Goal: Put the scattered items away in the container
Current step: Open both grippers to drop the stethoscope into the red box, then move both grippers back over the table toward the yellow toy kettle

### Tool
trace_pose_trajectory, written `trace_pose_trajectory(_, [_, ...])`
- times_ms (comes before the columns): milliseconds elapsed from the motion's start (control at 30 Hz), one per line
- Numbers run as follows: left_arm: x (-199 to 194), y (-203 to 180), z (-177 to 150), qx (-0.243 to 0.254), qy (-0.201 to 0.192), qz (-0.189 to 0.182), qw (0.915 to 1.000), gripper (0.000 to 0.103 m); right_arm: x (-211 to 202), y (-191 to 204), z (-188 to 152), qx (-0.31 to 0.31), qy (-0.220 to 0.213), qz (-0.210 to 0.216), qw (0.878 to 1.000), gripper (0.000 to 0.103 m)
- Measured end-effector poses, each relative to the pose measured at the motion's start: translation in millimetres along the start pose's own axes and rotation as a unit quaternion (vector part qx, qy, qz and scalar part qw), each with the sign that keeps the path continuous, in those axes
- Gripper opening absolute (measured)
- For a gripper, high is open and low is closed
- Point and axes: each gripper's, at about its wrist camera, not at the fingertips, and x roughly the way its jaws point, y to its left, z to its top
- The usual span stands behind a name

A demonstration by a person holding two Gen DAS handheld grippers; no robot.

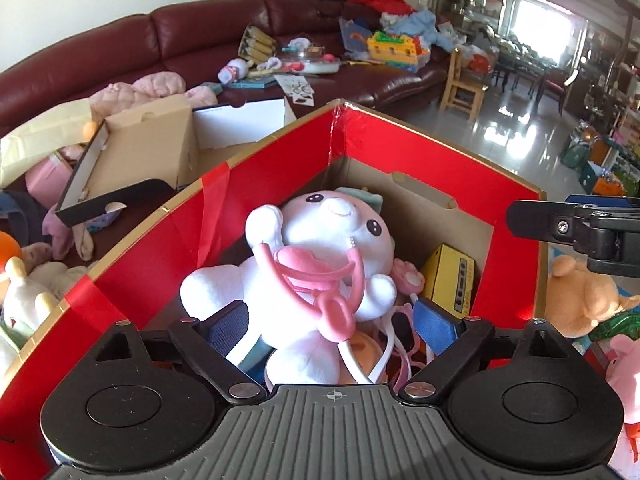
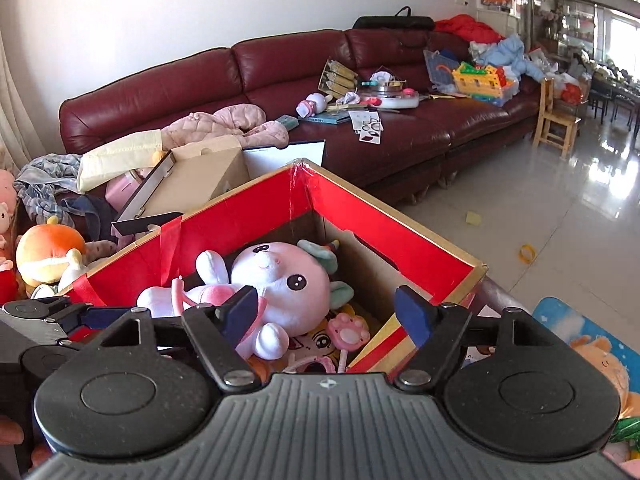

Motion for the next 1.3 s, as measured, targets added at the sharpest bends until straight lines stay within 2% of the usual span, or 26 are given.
trace_pose_trajectory(267, [-11.8,-12.5,-0.8,0.007,-0.013,-0.006,0.9999,0.098,-20.7,2.6,0.2,-0.021,-0.007,0.012,1.000,0.083])
trace_pose_trajectory(567, [-37.1,-50.6,-7.1,0.058,-0.036,-0.033,0.9971,0.098,-46.7,-18.2,-15.4,-0.006,-0.016,-0.009,1.000,0.086])
trace_pose_trajectory(700, [-51.6,-78.3,-17.1,0.100,-0.045,-0.052,0.9927,0.098,-59.5,-36.7,-34.4,0.013,-0.011,-0.027,0.999,0.086])
trace_pose_trajectory(867, [-68.0,-119.6,-37.0,0.157,-0.054,-0.080,0.9828,0.099,-80.6,-68.3,-68.4,0.051,-0.005,-0.054,0.997,0.086])
trace_pose_trajectory(967, [-68.7,-144.9,-56.1,0.185,-0.044,-0.093,0.9772,0.100,-93.2,-87.0,-92.9,0.076,0.000,-0.074,0.994,0.086])
trace_pose_trajectory(1200, [-50.7,-196.8,-119.3,0.242,0.015,-0.118,0.9629,0.100,-110.8,-122.9,-155.1,0.118,0.033,-0.113,0.986,0.087])
trace_pose_trajectory(1300, [-32.0,-212.2,-152.1,0.262,0.047,-0.118,0.9567,0.100,-111.2,-131.5,-177.9,0.135,0.054,-0.109,0.983,0.085])
